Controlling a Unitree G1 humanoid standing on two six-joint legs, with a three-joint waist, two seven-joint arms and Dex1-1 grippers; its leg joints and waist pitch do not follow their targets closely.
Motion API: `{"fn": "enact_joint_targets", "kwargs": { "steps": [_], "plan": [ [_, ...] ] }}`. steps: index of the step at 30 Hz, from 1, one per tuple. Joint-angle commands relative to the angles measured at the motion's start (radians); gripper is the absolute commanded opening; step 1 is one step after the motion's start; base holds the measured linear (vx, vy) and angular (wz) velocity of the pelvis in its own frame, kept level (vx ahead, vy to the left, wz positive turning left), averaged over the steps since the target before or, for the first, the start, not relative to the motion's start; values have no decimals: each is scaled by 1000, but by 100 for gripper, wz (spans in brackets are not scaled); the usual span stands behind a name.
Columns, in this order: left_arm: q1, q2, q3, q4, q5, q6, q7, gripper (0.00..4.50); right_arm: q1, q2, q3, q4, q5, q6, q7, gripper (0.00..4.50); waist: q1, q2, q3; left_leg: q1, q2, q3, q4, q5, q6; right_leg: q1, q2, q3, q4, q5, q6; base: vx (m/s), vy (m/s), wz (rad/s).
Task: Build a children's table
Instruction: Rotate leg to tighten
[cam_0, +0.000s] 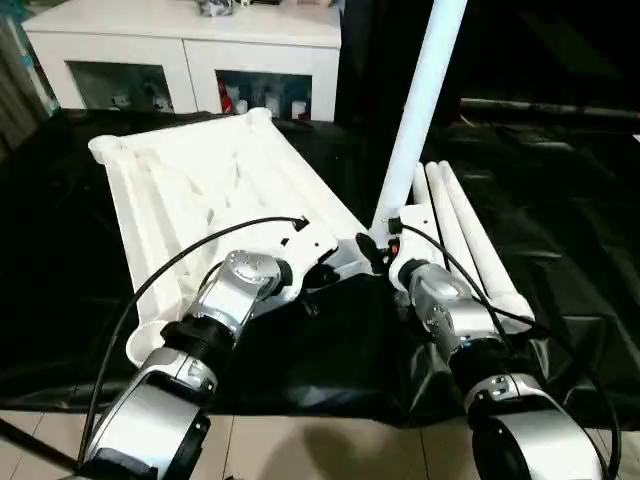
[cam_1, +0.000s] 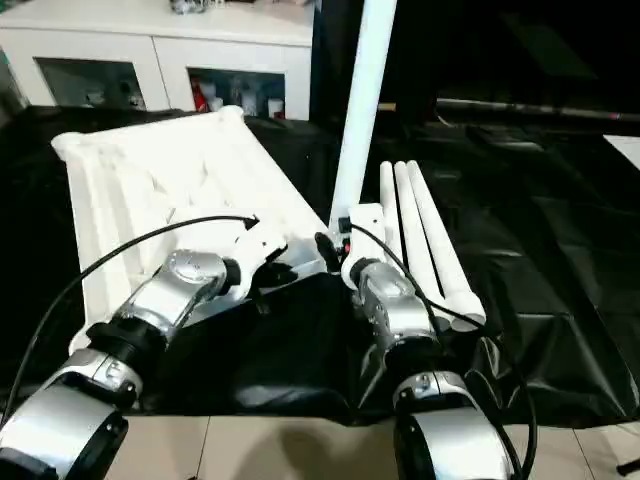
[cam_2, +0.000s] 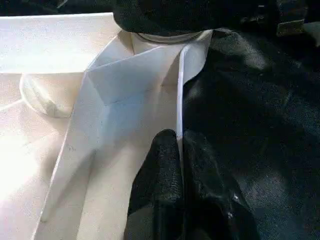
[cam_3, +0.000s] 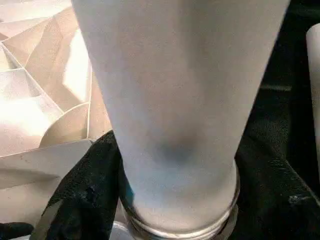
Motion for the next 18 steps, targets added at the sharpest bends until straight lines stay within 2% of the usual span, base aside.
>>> {"fn": "enact_joint_targets", "kwargs": {
  "steps": [1, 2, 3, 6, 7, 8, 9, 10, 11, 13, 14, 15, 18],
  "plan": [
    [-11, -6, 19, 29, 2, -12, 86, 0, 9, 54, 38, 40, 4, 9, 60, 328, 0, 4, -53, 5, 25, -18, -75, -282, 12, 37, -60, 51, -95, -357, -149, 0, 0, 0],
    [-7, 6, 22, 30, 4, -17, 85, 0, 8, 50, 26, 30, 17, -4, 84, 328, -1, 3, -53, 4, 25, -18, -75, -285, 14, 38, -60, 51, -96, -360, -150, 0, 0, 0],
    [-7, 6, 22, 30, 4, -17, 85, 0, 8, 50, 26, 30, 17, -4, 84, 344, -1, 6, -53, 5, 25, -19, -76, -289, 14, 38, -60, 50, -95, -364, -149, 0, 0, 0],
    [-3, 15, 28, 32, 9, -21, 86, 0, 4, 44, 11, 19, 24, -22, 96, 361, -8, 2, -53, -4, 24, -23, -78, -296, 15, 44, -59, 48, -95, -386, -140, 0, 0, 0],
    [-1, 19, 34, 33, 3, -46, 79, 0, 20, 19, 21, -46, 18, -22, 105, 378, -12, 3, -53, -6, 24, -24, -78, -292, 15, 45, -60, 46, -97, -395, -135, 0, 0, 0],
    [-1, 19, 34, 33, 3, -46, 79, 0, 20, 19, 21, -46, 18, -22, 105, 378, -12, 1, -51, -3, 24, -22, -77, -289, 20, 41, -60, 47, -101, -404, -129, 0, 0, 0],
    [-1, 21, 36, 31, -3, -76, 67, 0, 45, 0, 26, -118, 27, -9, 127, 378, -12, 1, -52, 1, 25, -21, -76, -289, 21, 38, -60, 49, -101, -402, -131, 0, 0, 0],
    [-1, 21, 35, 31, -4, -80, 65, 0, 48, -1, 26, -124, 28, -8, 129, 378, -10, -1, -53, 0, 25, -20, -75, -274, 28, 40, -59, 50, -99, -377, -133, 0, 0, 0],
    [0, 20, 38, 24, -13, -109, 53, 0, 88, -22, 34, -214, 39, 15, 156, 378, -9, -4, -53, -2, 24, -18, -74, -256, 37, 42, -57, 51, -95, -345, -139, 0, 0, 0],
    [-4, 17, 46, 20, -17, -116, 71, 0, 119, -39, 42, -283, 46, 41, 180, 378, -6, -4, -55, -6, 25, -18, -74, -229, 46, 46, -58, 52, -89, -309, -143, 0, 0, 0],
    [-10, 14, 62, 9, -30, -121, 83, 0, 162, -63, 55, -375, 58, 78, 217, 378, -3, -3, -57, -7, 24, -17, -72, -208, 53, 49, -57, 51, -87, -283, -143, 0, 0, 0],
    [-13, 13, 71, 3, -38, -121, 85, 28, 182, -74, 59, -417, 63, 95, 236, 381, 0, -4, -58, -6, 25, -16, -71, -182, 64, 50, -56, 53, -83, -238, -147, 0, 0, 0],
    [-27, 19, 117, -26, -78, -85, 87, 45, 226, -109, 83, -508, 68, 141, 291, 383, 4, 0, -62, -5, 25, -14, -67, -153, 74, 51, -56, 53, -76, -182, -176, 0, 0, 0]
  ]
}}
